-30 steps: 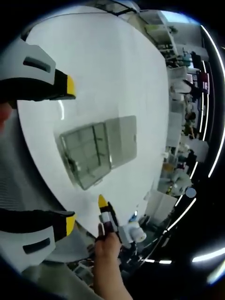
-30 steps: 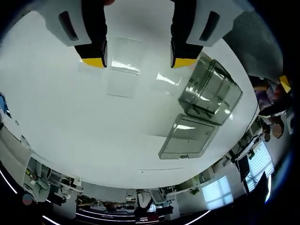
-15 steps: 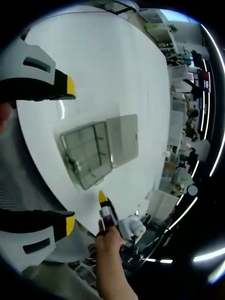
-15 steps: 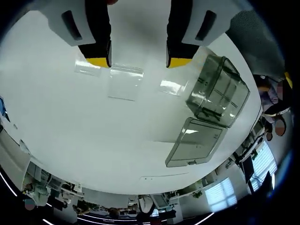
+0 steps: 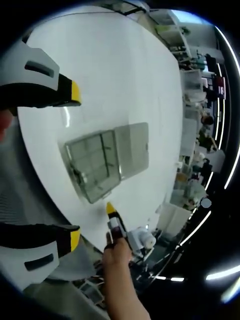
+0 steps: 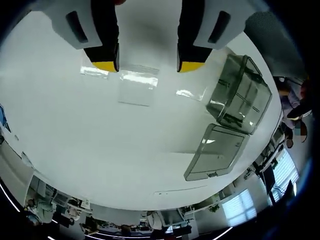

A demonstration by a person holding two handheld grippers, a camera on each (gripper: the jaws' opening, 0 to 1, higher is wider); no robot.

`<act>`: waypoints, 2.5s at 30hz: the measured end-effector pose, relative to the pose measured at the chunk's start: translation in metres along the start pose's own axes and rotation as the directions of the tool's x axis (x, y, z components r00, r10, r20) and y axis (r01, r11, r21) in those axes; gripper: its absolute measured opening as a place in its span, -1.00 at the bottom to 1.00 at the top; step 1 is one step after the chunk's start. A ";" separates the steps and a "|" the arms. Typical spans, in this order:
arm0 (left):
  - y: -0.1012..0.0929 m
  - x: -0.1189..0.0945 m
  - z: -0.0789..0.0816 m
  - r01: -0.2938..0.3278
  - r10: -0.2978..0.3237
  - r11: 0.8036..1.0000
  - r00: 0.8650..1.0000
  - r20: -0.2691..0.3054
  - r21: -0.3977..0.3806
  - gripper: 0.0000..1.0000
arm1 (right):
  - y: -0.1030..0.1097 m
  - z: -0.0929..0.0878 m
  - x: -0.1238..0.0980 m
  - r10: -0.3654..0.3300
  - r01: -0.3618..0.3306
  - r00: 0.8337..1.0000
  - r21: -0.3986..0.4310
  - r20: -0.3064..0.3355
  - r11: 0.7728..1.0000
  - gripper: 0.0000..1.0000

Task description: Insert the divider into the dual guide fixture by aligning both edges with the guide slots and pushing it downward to the bottom, including one-sided entry, uneven engagement, binding, and posture correction.

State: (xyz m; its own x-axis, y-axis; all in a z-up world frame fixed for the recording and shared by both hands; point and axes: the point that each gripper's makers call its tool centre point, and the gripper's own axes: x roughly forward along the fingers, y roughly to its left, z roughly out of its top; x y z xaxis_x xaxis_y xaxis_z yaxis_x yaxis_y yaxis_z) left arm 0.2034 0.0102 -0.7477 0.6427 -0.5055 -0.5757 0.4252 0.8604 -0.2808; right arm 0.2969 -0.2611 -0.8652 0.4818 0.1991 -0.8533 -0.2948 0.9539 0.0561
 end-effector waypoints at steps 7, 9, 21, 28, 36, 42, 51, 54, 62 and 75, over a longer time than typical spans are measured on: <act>0.002 0.000 0.001 -0.003 0.003 1.000 1.000 -0.002 -0.002 0.91 | 0.000 -0.002 0.005 -0.011 0.011 1.000 -0.002 -0.019 1.000 -0.19; 0.003 0.000 0.000 -0.004 0.004 1.000 1.000 -0.003 -0.003 0.91 | 0.000 -0.002 0.006 -0.015 0.015 1.000 0.006 -0.020 1.000 -0.19; 0.005 0.000 0.000 -0.009 0.009 1.000 1.000 -0.004 -0.008 0.91 | -0.003 -0.002 0.005 -0.054 0.054 0.998 -0.013 -0.033 0.998 -0.32; 0.006 0.001 0.001 -0.009 0.009 1.000 1.000 -0.003 -0.010 0.91 | -0.006 -0.001 0.008 -0.063 0.061 0.997 -0.030 -0.050 0.998 -0.35; 0.007 0.002 0.002 -0.007 0.007 1.000 1.000 -0.002 -0.009 0.91 | -0.003 0.000 0.005 -0.066 0.064 0.994 -0.024 -0.086 0.998 -0.39; 0.008 0.000 0.003 -0.010 0.010 1.000 1.000 0.000 -0.008 0.91 | -0.007 0.001 0.011 -0.063 0.061 0.991 -0.024 -0.119 0.998 -0.40; 0.009 -0.001 0.006 -0.012 0.012 1.000 1.000 0.005 -0.006 0.91 | -0.007 0.001 0.011 -0.064 0.060 0.982 -0.027 -0.180 0.998 -0.41; 0.009 -0.001 0.006 -0.012 0.012 1.000 1.000 0.007 -0.008 0.91 | -0.008 0.001 0.013 -0.062 0.058 0.978 -0.025 -0.199 0.998 -0.41; 0.010 -0.002 0.007 -0.013 0.013 1.000 1.000 0.014 -0.009 0.91 | -0.006 0.001 0.011 -0.055 0.046 0.966 -0.043 -0.252 0.998 -0.43; 0.010 -0.002 0.002 -0.013 0.013 1.000 1.000 0.015 -0.029 0.90 | -0.009 0.001 0.011 -0.037 0.017 0.966 -0.082 -0.257 0.997 -0.49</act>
State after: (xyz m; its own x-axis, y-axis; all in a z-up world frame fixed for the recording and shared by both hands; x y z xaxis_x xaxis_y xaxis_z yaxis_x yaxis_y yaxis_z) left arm 0.2081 0.0195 -0.7478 0.6576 -0.4950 -0.5678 0.3985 0.8683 -0.2955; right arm 0.3056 -0.2671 -0.8744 0.2643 0.0989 -0.9594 -0.3531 0.9356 -0.0009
